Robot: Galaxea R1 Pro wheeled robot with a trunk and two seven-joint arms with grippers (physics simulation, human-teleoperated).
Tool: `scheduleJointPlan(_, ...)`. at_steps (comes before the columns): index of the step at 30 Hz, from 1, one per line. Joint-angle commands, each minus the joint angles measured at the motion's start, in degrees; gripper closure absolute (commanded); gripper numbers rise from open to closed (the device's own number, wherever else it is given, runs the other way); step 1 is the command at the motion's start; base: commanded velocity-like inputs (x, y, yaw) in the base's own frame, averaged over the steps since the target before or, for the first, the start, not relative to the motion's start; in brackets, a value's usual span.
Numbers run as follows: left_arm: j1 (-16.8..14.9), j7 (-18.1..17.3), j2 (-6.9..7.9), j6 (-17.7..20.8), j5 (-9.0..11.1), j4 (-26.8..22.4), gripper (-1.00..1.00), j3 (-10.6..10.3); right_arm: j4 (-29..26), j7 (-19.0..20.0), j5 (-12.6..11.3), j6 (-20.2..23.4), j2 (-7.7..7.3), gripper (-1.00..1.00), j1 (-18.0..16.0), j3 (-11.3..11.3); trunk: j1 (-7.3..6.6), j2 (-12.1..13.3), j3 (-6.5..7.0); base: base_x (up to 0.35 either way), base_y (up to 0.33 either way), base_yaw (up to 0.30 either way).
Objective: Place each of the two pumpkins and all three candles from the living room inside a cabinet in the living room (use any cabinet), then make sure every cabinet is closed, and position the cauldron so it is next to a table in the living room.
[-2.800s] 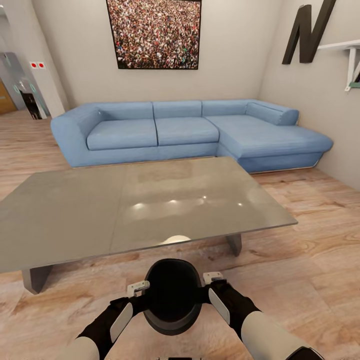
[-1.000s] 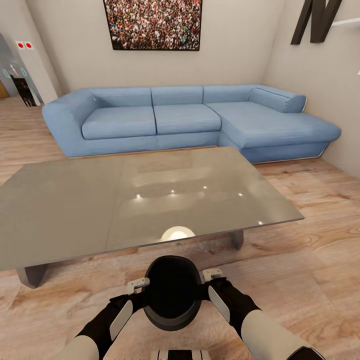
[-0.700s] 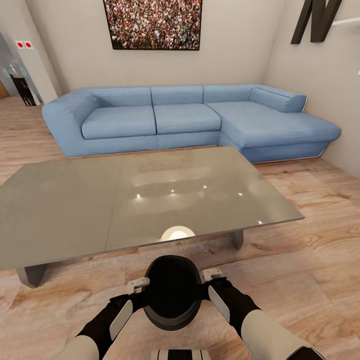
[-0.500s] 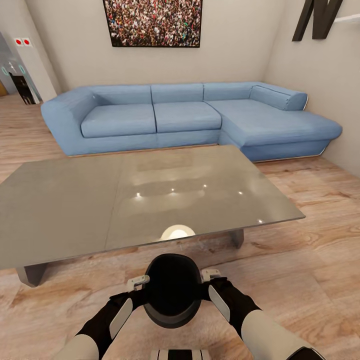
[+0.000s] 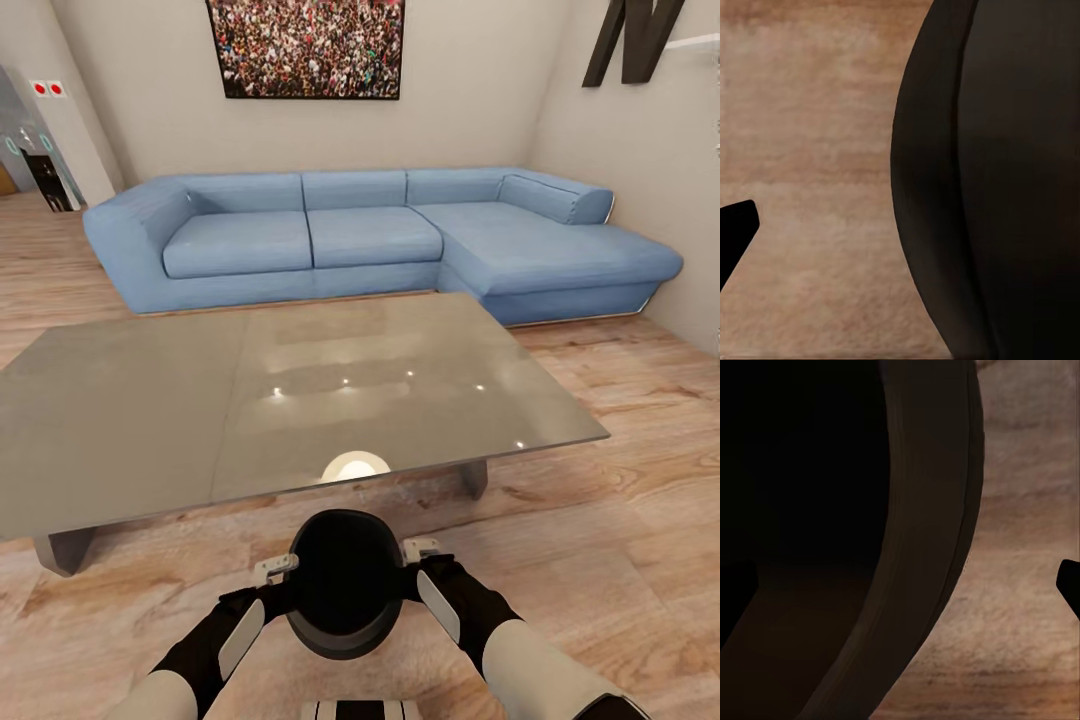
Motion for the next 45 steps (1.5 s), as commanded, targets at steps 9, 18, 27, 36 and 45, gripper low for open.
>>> scheduleJointPlan(9,0.03,0.49,0.03,0.65,0.60,0.84,-1.00,-0.22,-0.08,-0.36,-0.52,0.20,-0.05,-1.00,-0.03,0.36,-0.23,0.11,1.95,0.000,0.000,0.000)
scheduleJointPlan(18,0.03,0.86,-0.07,0.97,0.60,0.78,-1.00,-0.15,-0.08,-0.35,-0.53,0.20,-0.05,-1.00,-0.03,0.34,-0.46,0.23,3.94,0.000,0.000,0.000)
scheduleJointPlan(27,0.03,0.53,0.06,1.00,0.66,0.08,-1.00,-0.18,-0.08,-0.36,-0.55,0.20,-0.05,-1.00,-0.03,0.33,-0.69,0.35,5.94,-0.079,0.009,0.000)
scheduleJointPlan(36,0.03,0.58,0.09,1.00,0.69,-0.01,-1.00,-0.18,-0.08,-0.29,-0.57,0.20,-0.05,-1.00,-0.03,0.31,-0.92,0.47,7.93,-0.091,0.003,0.000)
scheduleJointPlan(45,0.03,0.67,0.06,1.00,0.69,-0.01,-1.00,-0.18,-0.08,-0.27,-0.55,0.20,-0.03,-1.00,-0.03,0.35,-1.16,0.59,9.92,-0.043,0.000,0.000)
